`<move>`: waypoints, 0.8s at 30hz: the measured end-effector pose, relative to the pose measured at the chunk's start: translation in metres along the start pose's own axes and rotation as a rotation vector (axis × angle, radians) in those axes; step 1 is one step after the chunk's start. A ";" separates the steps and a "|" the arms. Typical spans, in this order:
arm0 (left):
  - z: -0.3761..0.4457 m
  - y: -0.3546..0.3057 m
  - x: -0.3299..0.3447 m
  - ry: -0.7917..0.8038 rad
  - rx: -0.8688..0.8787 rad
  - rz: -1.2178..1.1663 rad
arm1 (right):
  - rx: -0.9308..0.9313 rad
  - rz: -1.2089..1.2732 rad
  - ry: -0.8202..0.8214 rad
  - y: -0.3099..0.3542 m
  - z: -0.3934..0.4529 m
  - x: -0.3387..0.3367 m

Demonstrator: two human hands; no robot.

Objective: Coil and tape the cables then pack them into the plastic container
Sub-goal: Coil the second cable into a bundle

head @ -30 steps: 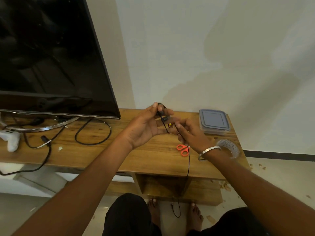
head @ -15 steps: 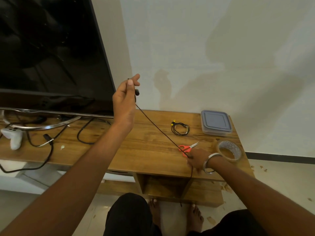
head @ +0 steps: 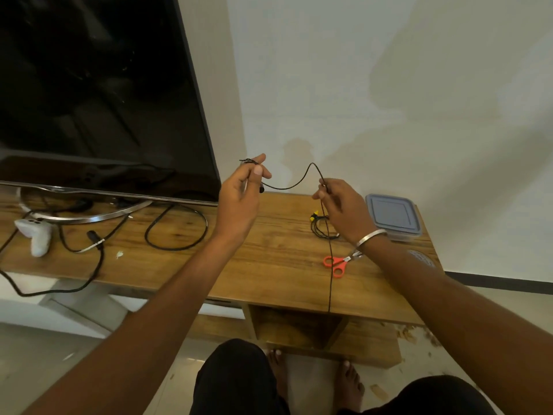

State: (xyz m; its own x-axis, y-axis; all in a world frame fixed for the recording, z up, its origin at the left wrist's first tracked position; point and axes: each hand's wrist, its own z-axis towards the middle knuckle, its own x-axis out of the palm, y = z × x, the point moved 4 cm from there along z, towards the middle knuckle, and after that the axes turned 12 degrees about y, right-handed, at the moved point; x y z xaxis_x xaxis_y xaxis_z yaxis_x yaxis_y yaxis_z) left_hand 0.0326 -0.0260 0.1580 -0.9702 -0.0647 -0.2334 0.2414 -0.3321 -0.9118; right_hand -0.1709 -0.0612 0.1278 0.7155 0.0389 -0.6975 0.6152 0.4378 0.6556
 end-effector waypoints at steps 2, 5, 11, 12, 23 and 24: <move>-0.002 0.002 0.000 0.016 0.004 -0.010 | 0.053 -0.046 0.064 -0.006 0.001 0.005; -0.006 0.002 0.002 0.043 0.005 -0.034 | 0.075 -0.129 0.086 -0.017 -0.003 0.008; -0.008 0.009 0.001 0.039 -0.015 -0.037 | 0.180 -0.127 -0.282 -0.027 0.017 -0.041; -0.008 0.011 0.001 0.036 -0.014 -0.042 | 0.160 -0.152 -0.300 -0.027 0.022 -0.048; -0.016 0.015 0.014 0.104 -0.070 -0.131 | 0.368 -0.345 0.233 -0.061 0.001 0.007; -0.018 0.015 0.016 0.110 -0.091 -0.152 | 0.402 -0.363 0.347 -0.063 -0.007 0.018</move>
State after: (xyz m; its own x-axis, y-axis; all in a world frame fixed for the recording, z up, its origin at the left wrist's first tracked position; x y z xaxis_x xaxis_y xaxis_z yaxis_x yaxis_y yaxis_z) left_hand 0.0213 -0.0151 0.1341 -0.9890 0.0843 -0.1213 0.0976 -0.2431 -0.9651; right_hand -0.1985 -0.0821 0.0720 0.3310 0.2696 -0.9043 0.9224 0.1097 0.3703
